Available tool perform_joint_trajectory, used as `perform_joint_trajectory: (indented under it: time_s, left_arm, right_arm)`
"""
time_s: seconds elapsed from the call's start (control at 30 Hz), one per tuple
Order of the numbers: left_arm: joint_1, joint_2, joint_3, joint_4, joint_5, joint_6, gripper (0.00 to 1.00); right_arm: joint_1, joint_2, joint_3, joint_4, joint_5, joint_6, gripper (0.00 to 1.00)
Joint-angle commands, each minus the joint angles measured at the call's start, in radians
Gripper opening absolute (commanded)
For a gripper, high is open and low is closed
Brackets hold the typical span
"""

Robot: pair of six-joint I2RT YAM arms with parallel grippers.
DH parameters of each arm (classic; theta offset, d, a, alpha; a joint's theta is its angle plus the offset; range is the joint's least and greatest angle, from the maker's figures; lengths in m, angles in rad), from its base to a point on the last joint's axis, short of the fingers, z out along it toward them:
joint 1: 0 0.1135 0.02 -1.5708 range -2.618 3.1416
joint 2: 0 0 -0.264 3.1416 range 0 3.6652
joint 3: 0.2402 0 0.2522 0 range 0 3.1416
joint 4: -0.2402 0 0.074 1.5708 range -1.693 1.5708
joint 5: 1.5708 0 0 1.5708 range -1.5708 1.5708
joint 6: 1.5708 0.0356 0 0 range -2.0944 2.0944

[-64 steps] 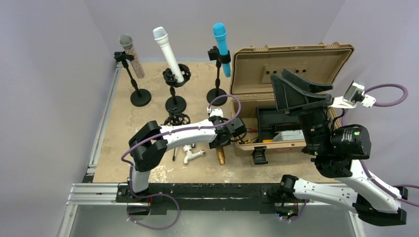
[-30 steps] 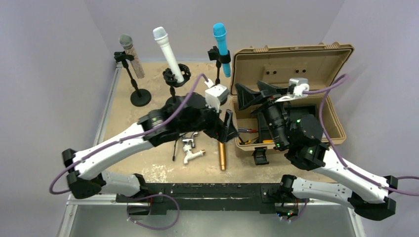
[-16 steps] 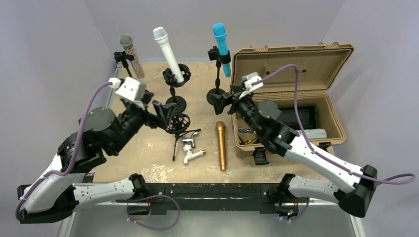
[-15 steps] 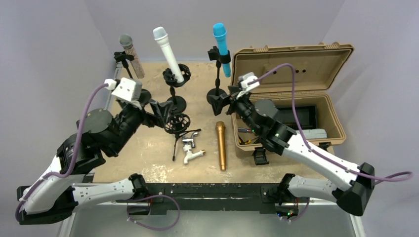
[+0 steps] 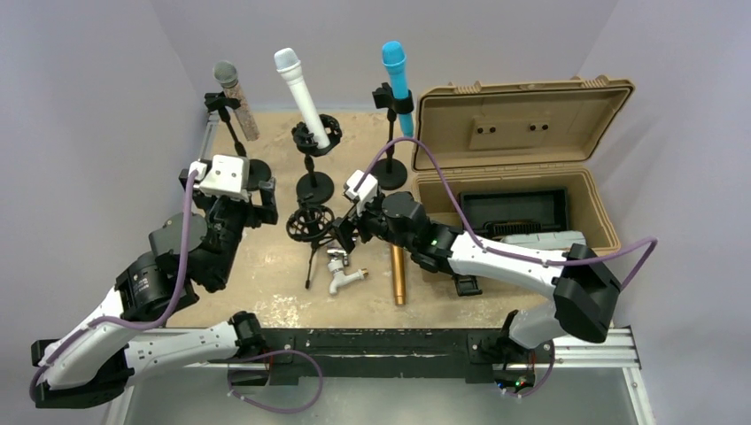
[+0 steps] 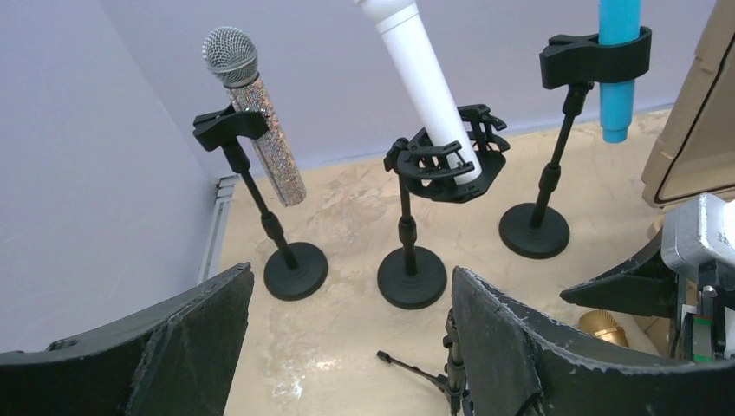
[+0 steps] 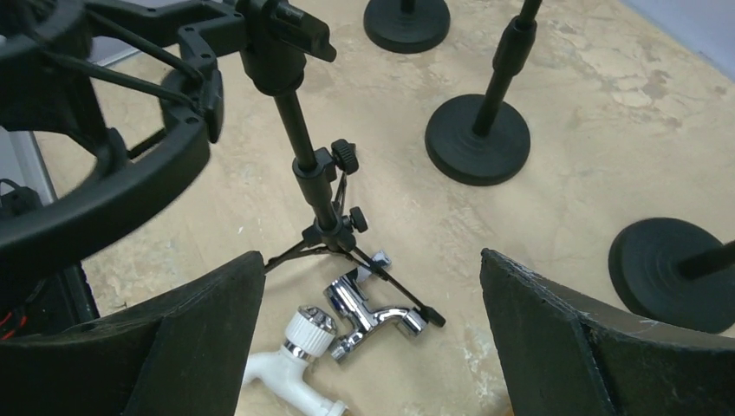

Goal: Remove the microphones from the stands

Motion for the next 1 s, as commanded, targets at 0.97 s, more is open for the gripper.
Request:
perform_joint_trajectory:
  time_s: [0.97]
  left_arm:
    - [-0.018, -0.08, -0.056, 0.024, 0.029, -0.065, 0.82]
  right_arm:
    - [-0.002, 0.241, -0.141, 0.906, -0.192, 0.055, 0.76]
